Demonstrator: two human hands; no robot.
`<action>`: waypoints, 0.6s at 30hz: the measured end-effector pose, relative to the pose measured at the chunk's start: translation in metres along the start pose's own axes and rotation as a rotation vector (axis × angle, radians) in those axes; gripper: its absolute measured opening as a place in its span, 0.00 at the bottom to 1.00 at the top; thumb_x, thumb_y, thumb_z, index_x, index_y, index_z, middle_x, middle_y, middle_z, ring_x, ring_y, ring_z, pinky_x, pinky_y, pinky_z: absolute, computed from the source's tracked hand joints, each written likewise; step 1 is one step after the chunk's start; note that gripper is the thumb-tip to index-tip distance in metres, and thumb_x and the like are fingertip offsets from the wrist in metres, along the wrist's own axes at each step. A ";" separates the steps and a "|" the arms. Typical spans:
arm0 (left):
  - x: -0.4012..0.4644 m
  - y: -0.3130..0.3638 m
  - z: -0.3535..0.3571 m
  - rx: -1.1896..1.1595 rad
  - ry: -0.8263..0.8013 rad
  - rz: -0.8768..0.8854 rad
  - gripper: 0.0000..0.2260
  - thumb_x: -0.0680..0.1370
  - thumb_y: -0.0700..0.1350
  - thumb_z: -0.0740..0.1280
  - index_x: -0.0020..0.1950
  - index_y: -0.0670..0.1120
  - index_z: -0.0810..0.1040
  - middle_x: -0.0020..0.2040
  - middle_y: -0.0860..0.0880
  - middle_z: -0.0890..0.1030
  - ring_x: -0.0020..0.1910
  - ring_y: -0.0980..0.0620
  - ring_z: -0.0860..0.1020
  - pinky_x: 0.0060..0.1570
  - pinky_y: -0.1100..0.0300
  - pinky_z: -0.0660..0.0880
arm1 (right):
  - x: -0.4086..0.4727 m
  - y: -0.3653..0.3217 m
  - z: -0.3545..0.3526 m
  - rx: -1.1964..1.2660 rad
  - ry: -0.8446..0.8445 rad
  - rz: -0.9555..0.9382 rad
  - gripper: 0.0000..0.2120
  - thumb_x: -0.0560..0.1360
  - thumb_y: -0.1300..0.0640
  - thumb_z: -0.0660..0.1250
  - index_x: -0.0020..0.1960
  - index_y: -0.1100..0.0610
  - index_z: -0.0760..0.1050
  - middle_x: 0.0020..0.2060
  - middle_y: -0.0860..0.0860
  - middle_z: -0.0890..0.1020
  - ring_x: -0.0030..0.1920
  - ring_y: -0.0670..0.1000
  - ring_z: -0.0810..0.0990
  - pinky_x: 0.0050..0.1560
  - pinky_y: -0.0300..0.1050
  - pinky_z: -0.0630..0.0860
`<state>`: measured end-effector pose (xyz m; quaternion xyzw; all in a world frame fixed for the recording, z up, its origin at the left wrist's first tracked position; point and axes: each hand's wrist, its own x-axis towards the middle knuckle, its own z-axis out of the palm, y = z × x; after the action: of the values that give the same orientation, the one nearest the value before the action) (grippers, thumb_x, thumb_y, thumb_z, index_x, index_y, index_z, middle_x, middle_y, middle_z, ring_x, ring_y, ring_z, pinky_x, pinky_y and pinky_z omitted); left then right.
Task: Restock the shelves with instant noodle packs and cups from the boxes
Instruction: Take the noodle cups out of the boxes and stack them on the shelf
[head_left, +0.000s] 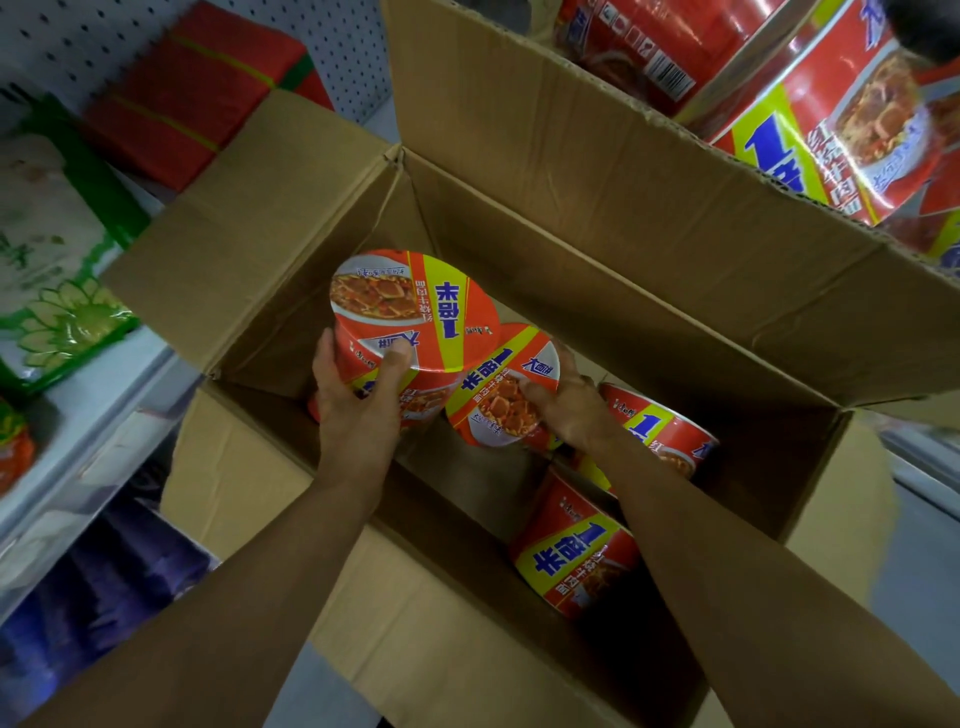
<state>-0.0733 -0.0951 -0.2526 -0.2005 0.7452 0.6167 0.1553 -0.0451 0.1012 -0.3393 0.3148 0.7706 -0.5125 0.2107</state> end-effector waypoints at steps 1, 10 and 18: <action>-0.001 0.000 0.001 -0.012 0.002 -0.006 0.44 0.63 0.64 0.68 0.76 0.58 0.55 0.68 0.50 0.70 0.62 0.50 0.75 0.47 0.59 0.76 | -0.003 0.000 0.002 -0.012 0.021 -0.023 0.31 0.78 0.48 0.63 0.76 0.51 0.54 0.66 0.56 0.73 0.63 0.57 0.74 0.57 0.47 0.72; -0.011 0.001 0.004 -0.061 0.024 -0.055 0.44 0.63 0.64 0.69 0.75 0.57 0.57 0.67 0.51 0.70 0.59 0.53 0.75 0.55 0.49 0.77 | -0.007 -0.008 -0.007 -0.322 0.238 -0.097 0.23 0.77 0.50 0.65 0.70 0.54 0.69 0.65 0.59 0.69 0.62 0.57 0.73 0.61 0.48 0.72; -0.019 0.000 -0.003 -0.066 0.042 -0.043 0.39 0.66 0.62 0.67 0.75 0.57 0.57 0.66 0.54 0.71 0.55 0.60 0.74 0.56 0.51 0.75 | -0.011 -0.012 -0.015 -0.164 0.247 -0.134 0.16 0.76 0.53 0.68 0.61 0.58 0.76 0.55 0.53 0.82 0.47 0.44 0.77 0.44 0.30 0.69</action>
<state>-0.0569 -0.0961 -0.2425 -0.2343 0.7230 0.6332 0.1462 -0.0463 0.1088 -0.3186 0.3051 0.8493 -0.4180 0.1046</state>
